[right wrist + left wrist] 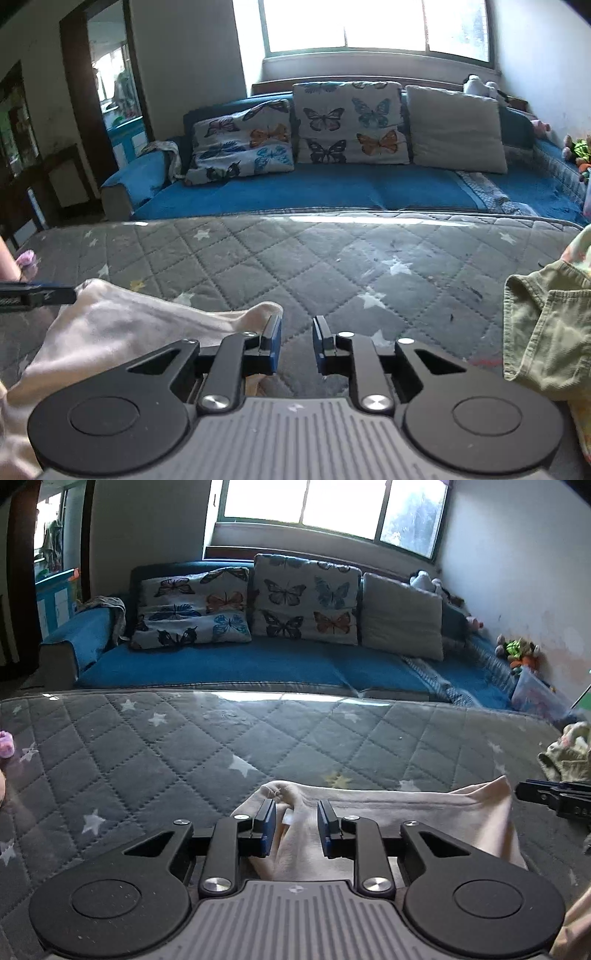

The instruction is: Fold clothes

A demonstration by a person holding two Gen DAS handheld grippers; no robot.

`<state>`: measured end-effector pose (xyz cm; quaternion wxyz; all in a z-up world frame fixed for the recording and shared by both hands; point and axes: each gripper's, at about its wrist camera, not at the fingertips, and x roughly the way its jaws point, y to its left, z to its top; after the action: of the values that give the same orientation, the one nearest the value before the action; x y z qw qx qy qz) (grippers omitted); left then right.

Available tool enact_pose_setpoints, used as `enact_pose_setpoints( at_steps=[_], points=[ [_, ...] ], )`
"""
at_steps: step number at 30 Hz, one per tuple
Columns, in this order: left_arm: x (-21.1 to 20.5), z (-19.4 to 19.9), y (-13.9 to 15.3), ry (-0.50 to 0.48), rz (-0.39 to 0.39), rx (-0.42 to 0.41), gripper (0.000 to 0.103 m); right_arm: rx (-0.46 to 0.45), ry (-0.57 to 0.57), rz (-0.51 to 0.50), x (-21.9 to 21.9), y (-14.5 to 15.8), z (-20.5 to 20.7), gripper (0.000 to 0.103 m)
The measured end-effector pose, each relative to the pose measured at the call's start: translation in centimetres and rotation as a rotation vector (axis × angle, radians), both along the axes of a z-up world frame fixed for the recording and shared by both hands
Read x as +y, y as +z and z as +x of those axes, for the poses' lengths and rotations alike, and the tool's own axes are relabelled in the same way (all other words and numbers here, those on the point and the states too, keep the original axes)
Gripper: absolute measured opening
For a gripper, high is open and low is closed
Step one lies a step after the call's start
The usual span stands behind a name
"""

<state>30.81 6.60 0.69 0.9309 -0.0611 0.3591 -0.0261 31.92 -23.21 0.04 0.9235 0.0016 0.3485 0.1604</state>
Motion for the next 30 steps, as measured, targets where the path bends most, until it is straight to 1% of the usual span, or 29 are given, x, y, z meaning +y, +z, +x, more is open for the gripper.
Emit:
enact_pose_setpoints(
  at_steps=[2,4,5,6,8,10,11,14,15,16,20,23,26,30],
  points=[
    [-0.3,0.5,-0.4,-0.005,0.013,0.020,0.026,-0.001,0.010,0.003,0.2,0.0,-0.2,0.024],
    [-0.7,0.9,-0.9,-0.005,0.044,0.042,0.026,0.004,0.014,0.015,0.1,0.0,-0.3,0.025],
    [-0.7,1.0,-1.1,-0.001,0.056,0.047,0.022,0.007,0.015,0.019,0.1,-0.1,-0.3,0.025],
    [-0.7,1.0,-1.4,0.003,0.067,0.051,0.010,0.010,0.016,0.023,0.1,-0.1,-0.4,0.025],
    [-0.8,1.0,-1.7,0.011,0.080,0.055,0.008,0.014,0.018,0.024,0.1,-0.3,-0.5,0.025],
    [-0.5,0.4,-0.9,0.014,0.053,0.024,0.006,0.019,0.018,0.024,0.1,-0.5,-0.6,0.026],
    [-0.3,0.0,-0.2,0.009,0.027,-0.001,0.006,0.023,0.017,0.026,0.1,-0.6,-0.6,0.026],
    [1.1,-2.2,3.1,-0.048,-0.118,-0.141,0.005,0.034,0.013,0.033,0.0,-0.9,-0.6,0.026],
    [1.7,-3.0,4.1,-0.062,-0.150,-0.190,0.006,0.038,0.012,0.036,0.0,-1.0,-0.5,0.026],
    [2.3,-3.3,4.4,-0.061,-0.157,-0.204,0.006,0.043,0.011,0.042,-0.1,-1.2,-0.5,0.026],
    [3.9,-2.4,2.5,0.003,-0.079,-0.109,0.006,0.059,0.007,0.077,0.0,-1.5,0.1,0.026],
    [5.2,-1.8,1.1,0.051,-0.021,-0.037,0.006,0.036,0.008,0.063,0.8,-1.4,0.1,0.026],
    [5.9,-1.5,0.0,0.072,-0.016,0.000,0.006,0.014,0.010,0.050,1.5,-1.4,0.1,0.026],
    [6.0,-1.1,-0.5,0.076,-0.015,0.011,0.006,-0.016,0.013,0.031,2.5,-1.3,0.2,0.026]
  ],
)
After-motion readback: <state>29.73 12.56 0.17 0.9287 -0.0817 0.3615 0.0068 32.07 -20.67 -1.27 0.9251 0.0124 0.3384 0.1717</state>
